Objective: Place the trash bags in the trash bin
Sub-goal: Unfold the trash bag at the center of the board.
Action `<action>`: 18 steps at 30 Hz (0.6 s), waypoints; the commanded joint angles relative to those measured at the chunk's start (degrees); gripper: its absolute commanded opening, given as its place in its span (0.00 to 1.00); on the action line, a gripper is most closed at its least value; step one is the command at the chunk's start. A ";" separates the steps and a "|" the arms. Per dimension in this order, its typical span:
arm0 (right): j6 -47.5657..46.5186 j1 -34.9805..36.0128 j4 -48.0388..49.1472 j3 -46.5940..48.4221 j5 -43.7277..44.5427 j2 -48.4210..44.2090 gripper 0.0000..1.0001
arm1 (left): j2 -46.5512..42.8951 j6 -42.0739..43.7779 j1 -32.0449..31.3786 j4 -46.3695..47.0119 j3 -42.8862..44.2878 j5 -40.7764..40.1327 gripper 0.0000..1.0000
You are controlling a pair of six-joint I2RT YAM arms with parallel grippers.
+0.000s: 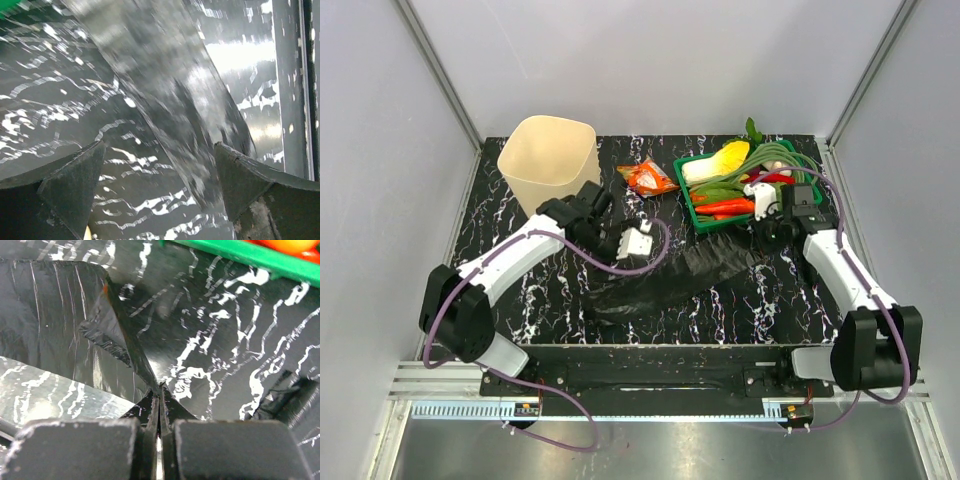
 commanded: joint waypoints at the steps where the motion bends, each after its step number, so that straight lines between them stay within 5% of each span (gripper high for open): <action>1: -3.93 -2.96 -1.98 3.40 3.12 2.83 0.00 | -2.34 15.69 0.76 -10.05 -4.92 -9.02 0.91; 18: -6.04 -5.51 -3.30 6.65 6.03 12.60 0.00 | -1.72 20.27 0.76 -11.20 -13.63 -9.48 0.77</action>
